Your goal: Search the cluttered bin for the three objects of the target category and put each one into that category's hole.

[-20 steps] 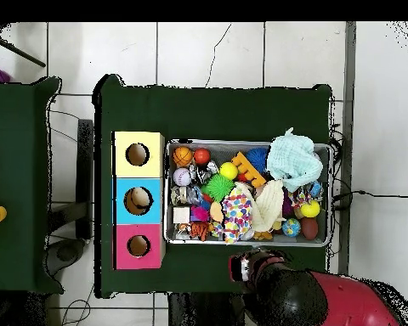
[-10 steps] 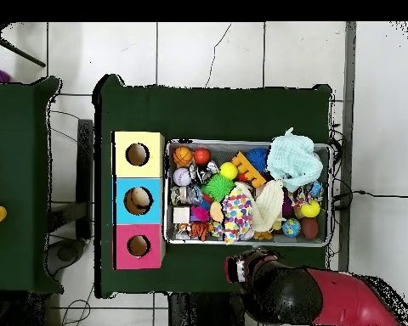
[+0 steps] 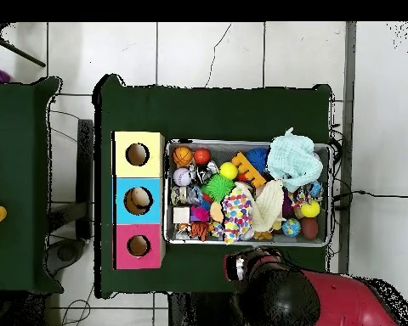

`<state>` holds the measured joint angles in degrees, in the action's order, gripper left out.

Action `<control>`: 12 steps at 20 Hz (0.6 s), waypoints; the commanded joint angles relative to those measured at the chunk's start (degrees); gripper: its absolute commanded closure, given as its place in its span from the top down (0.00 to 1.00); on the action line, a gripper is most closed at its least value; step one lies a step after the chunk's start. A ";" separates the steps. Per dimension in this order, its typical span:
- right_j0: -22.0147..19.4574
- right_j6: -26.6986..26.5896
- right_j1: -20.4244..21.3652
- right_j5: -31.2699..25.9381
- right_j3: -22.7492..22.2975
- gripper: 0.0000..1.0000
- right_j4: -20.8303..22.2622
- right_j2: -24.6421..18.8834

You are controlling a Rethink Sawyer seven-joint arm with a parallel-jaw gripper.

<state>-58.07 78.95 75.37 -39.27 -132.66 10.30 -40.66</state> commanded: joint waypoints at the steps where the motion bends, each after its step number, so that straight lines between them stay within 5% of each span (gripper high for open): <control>1: -2.11 -11.83 3.21 -0.55 -3.53 0.00 -3.04 -5.12; 6: -4.47 -16.33 4.09 2.21 -5.09 0.00 -4.87 -11.28; 12: -8.03 -14.44 2.68 4.64 -6.30 0.00 -3.51 -14.79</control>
<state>-62.86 78.95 79.21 -38.85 -135.09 7.22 -48.41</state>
